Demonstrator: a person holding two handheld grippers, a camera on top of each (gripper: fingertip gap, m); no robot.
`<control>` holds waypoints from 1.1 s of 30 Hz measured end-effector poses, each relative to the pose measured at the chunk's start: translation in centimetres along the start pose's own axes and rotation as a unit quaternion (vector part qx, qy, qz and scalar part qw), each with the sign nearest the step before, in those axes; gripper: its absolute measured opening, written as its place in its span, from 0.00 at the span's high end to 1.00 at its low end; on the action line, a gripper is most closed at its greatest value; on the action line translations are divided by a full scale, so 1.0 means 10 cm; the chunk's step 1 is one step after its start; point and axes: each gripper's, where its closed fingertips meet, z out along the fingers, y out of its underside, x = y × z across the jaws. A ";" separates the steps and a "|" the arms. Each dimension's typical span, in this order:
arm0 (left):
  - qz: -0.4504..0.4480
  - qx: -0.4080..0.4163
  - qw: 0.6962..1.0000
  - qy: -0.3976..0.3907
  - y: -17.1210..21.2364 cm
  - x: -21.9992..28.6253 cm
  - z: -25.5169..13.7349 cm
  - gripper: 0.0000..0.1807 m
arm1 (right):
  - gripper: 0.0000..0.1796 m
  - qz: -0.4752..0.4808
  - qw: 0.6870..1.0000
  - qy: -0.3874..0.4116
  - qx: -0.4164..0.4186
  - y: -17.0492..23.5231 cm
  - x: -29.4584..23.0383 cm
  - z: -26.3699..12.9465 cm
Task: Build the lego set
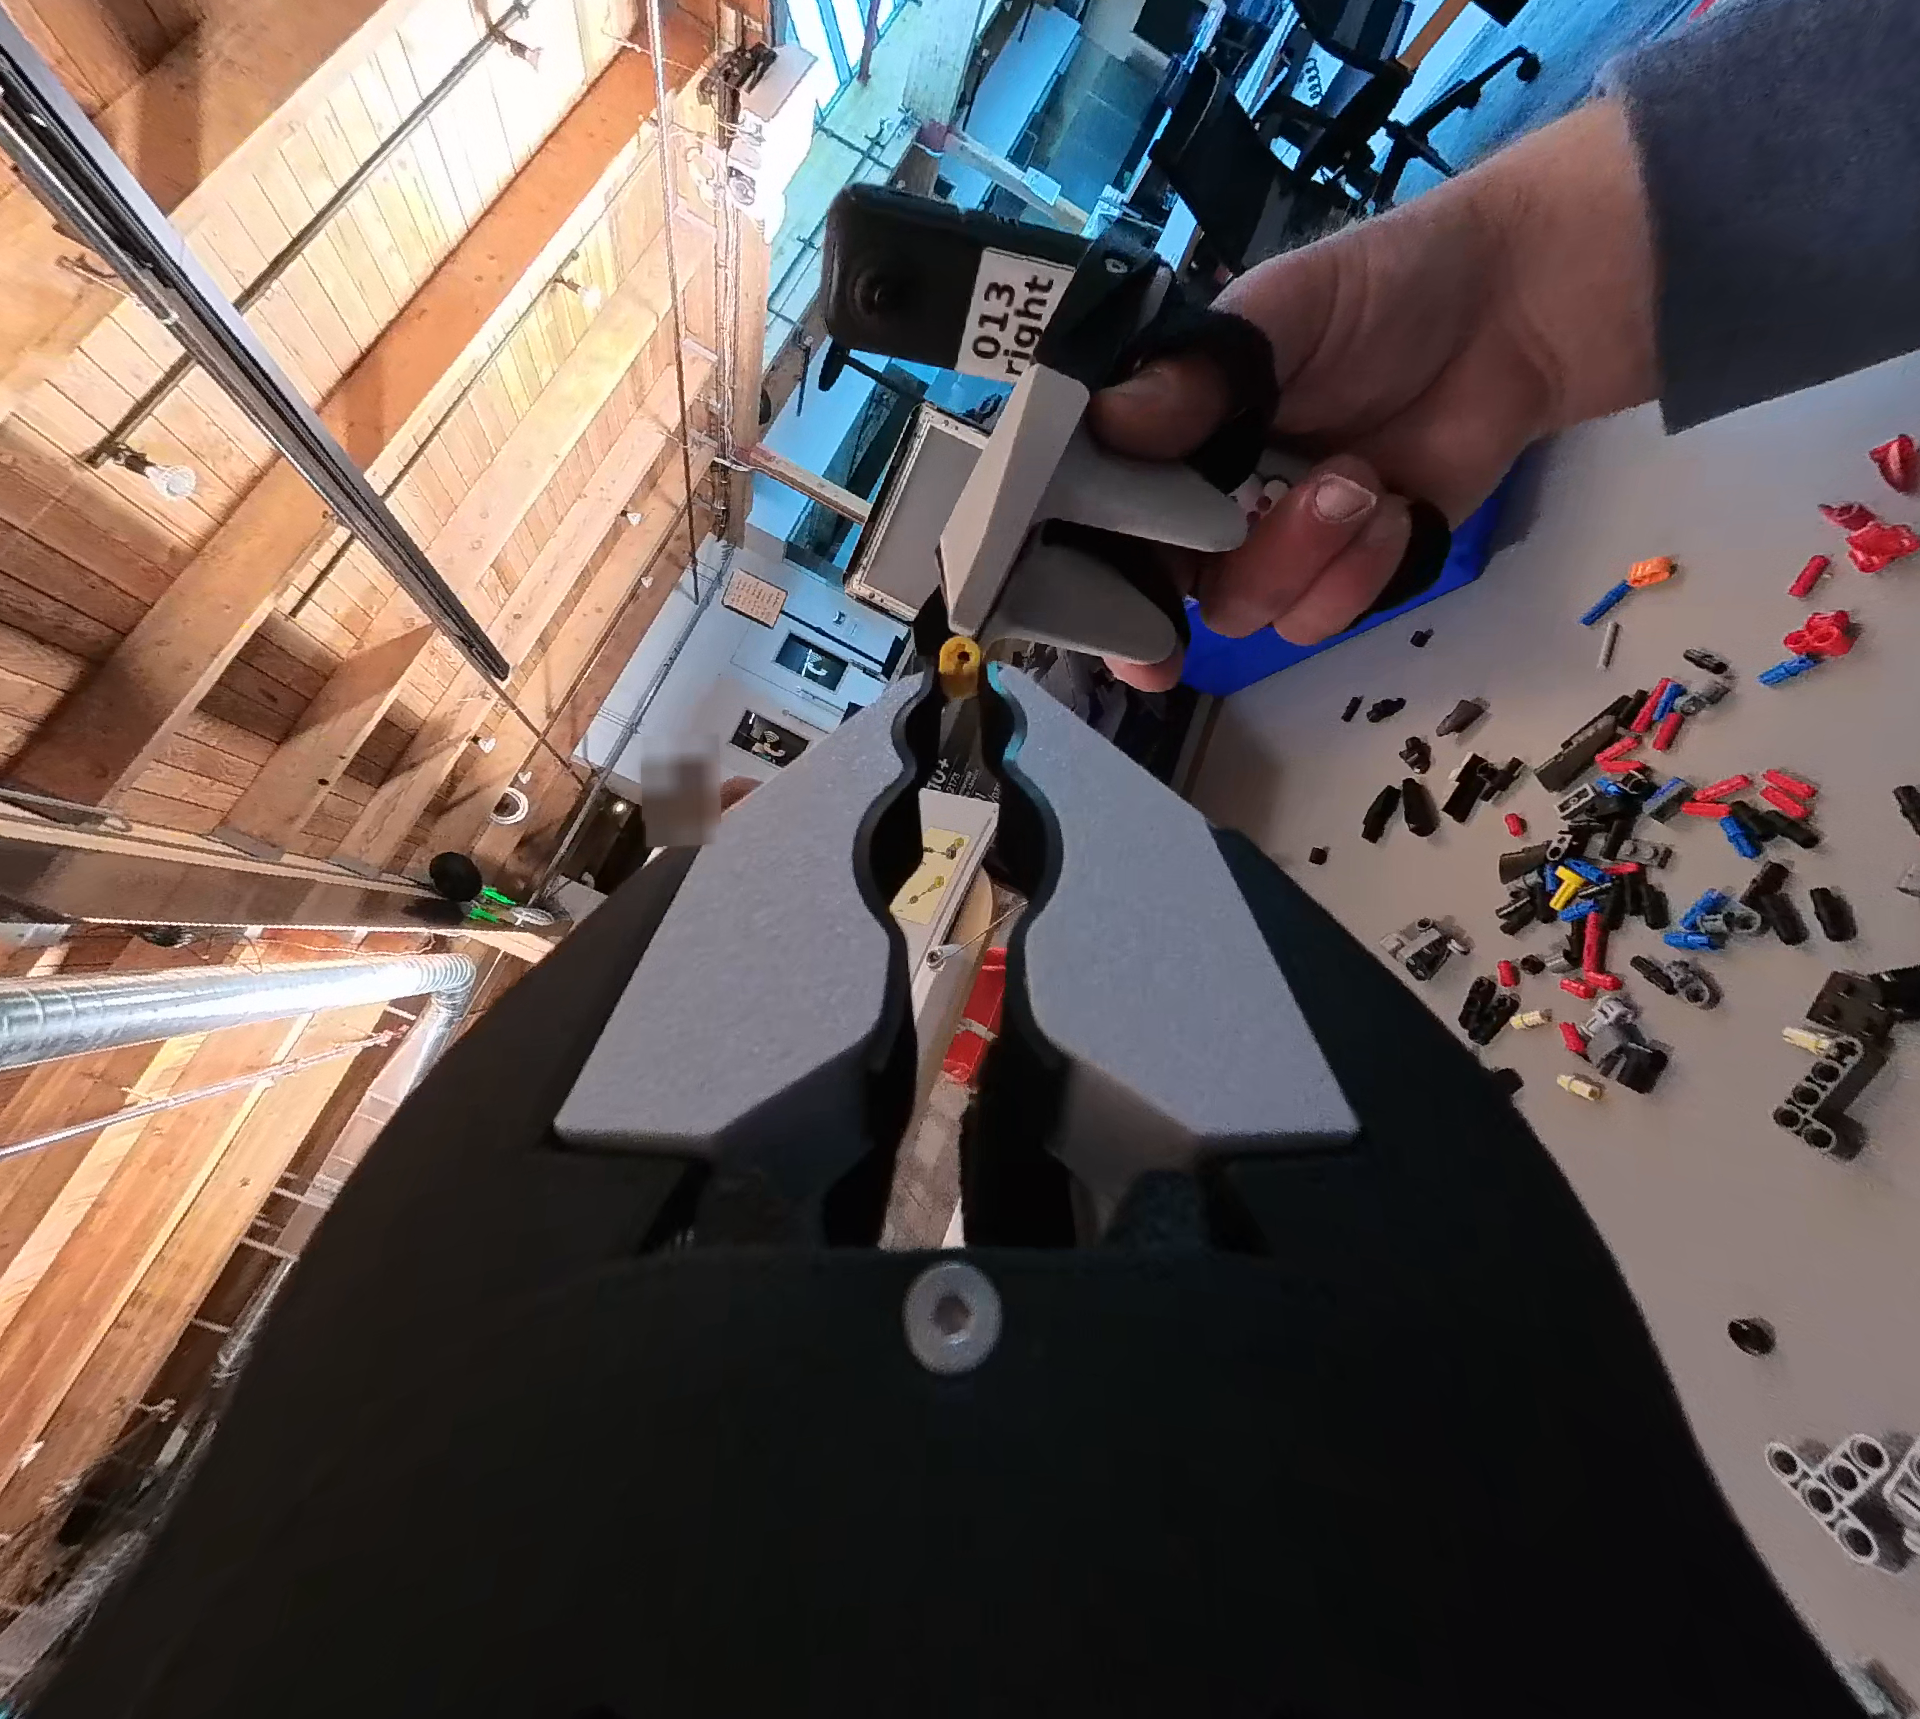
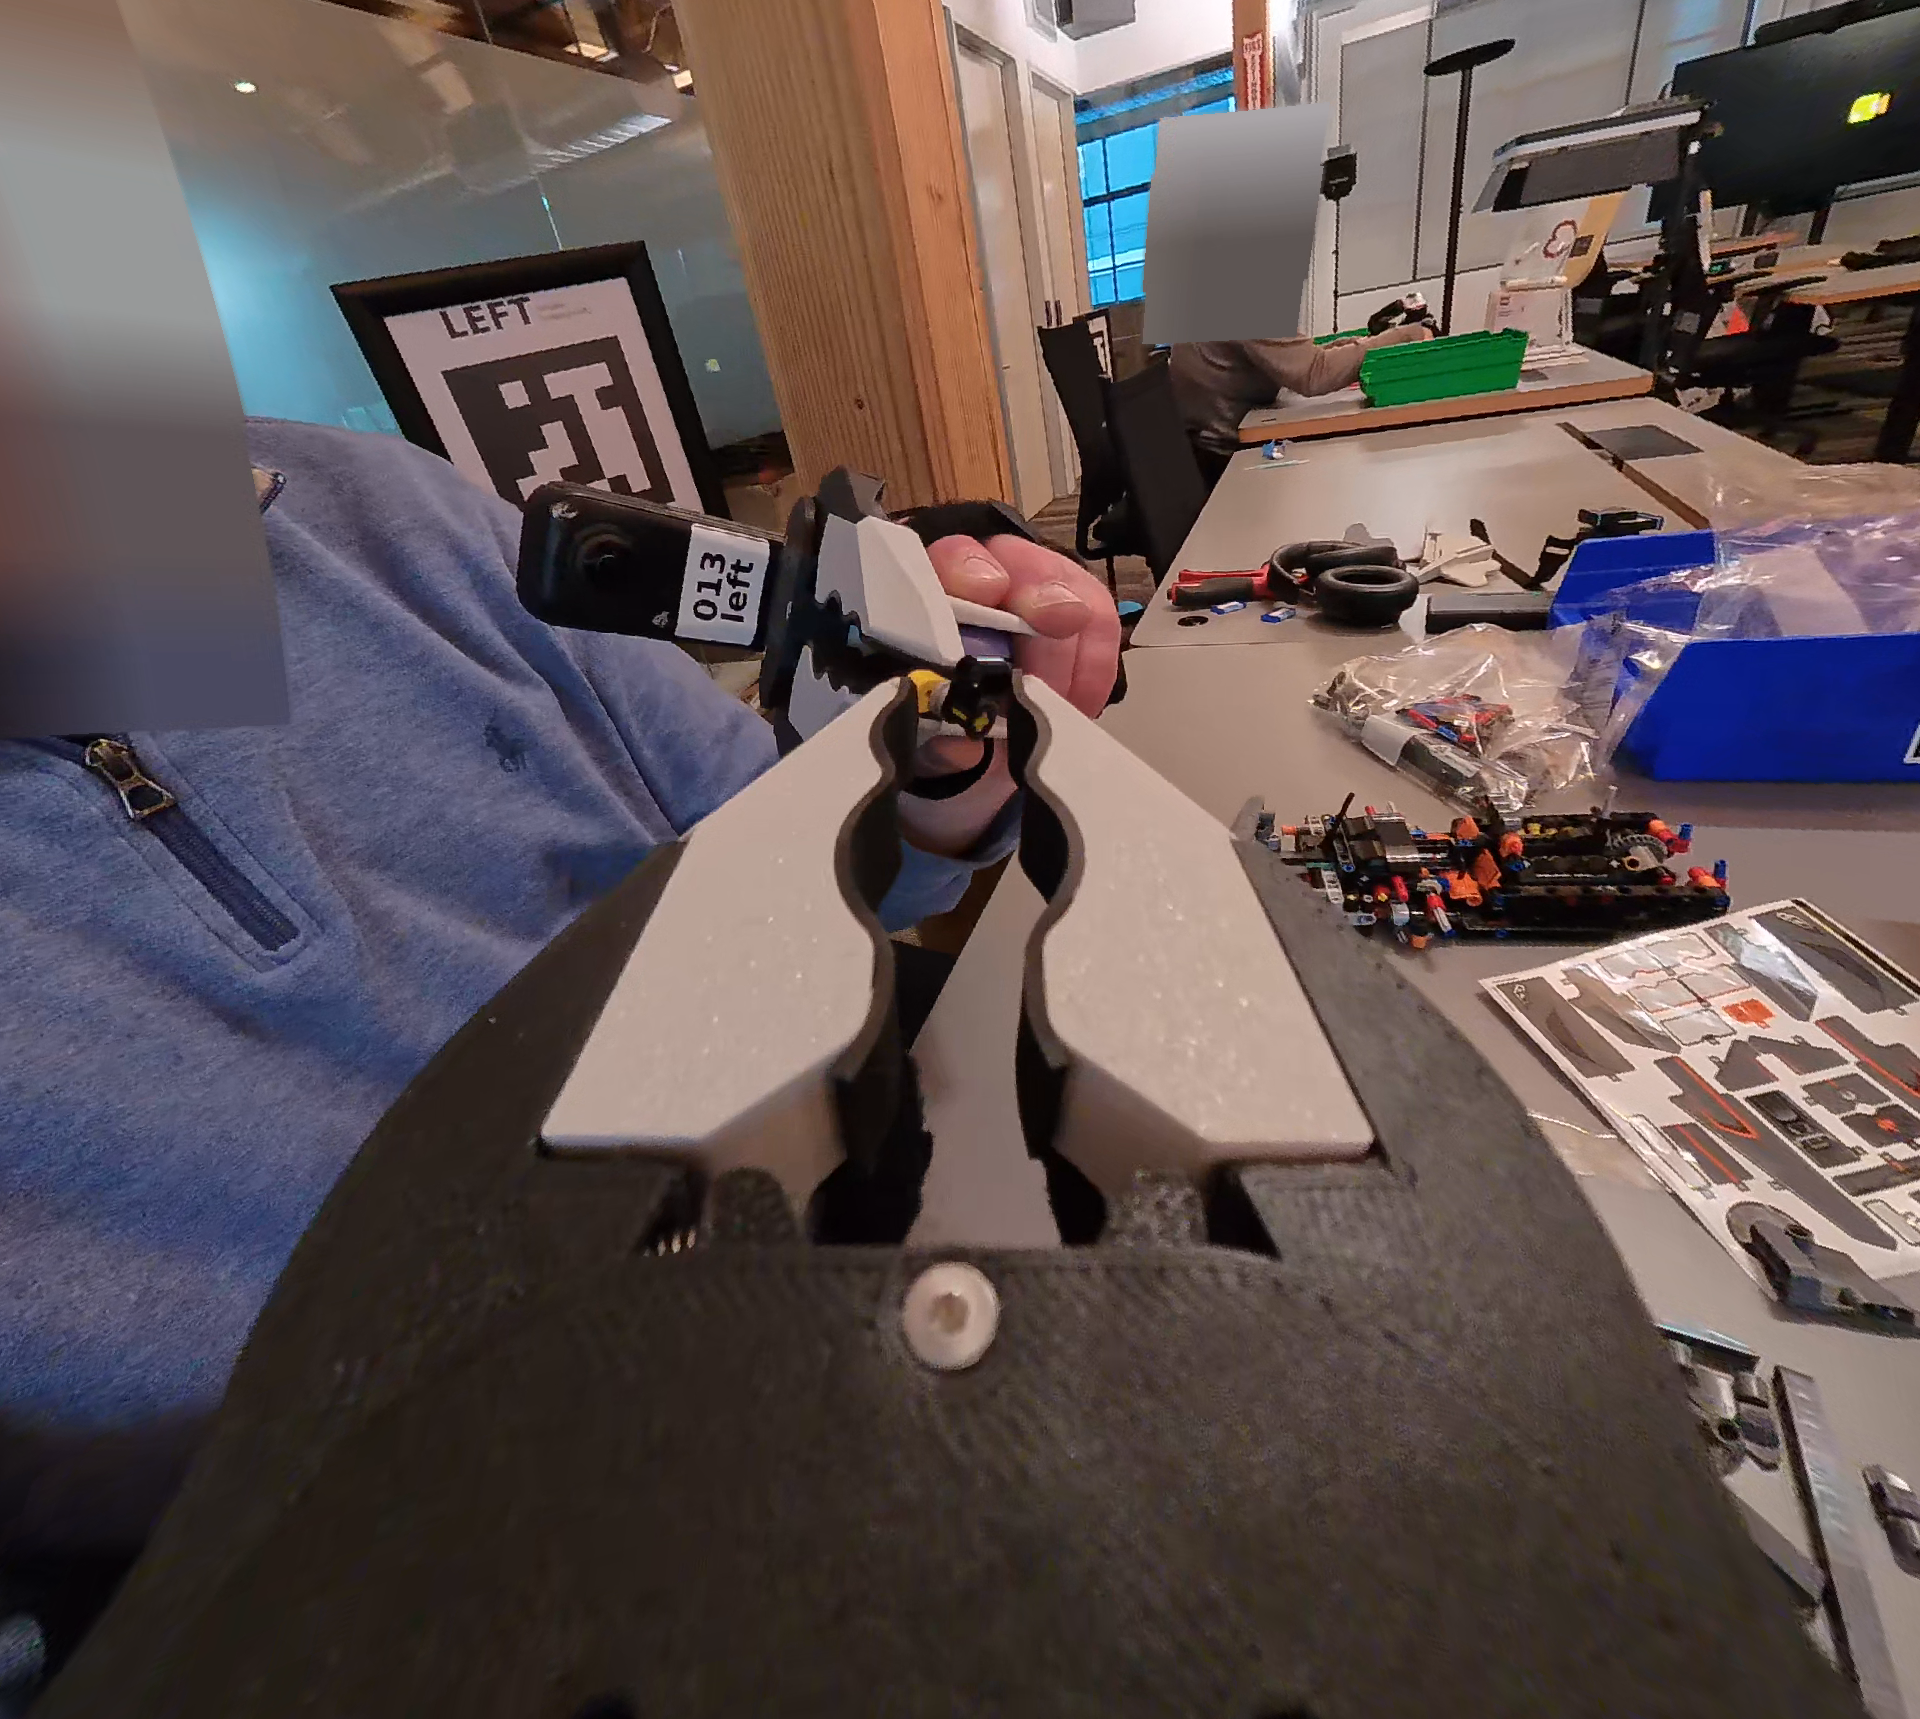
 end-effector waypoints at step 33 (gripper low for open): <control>-0.119 0.149 0.979 0.066 -0.37 -0.04 -0.24 0.97 | 0.97 0.013 0.995 -0.087 0.039 -0.08 -0.41 0.15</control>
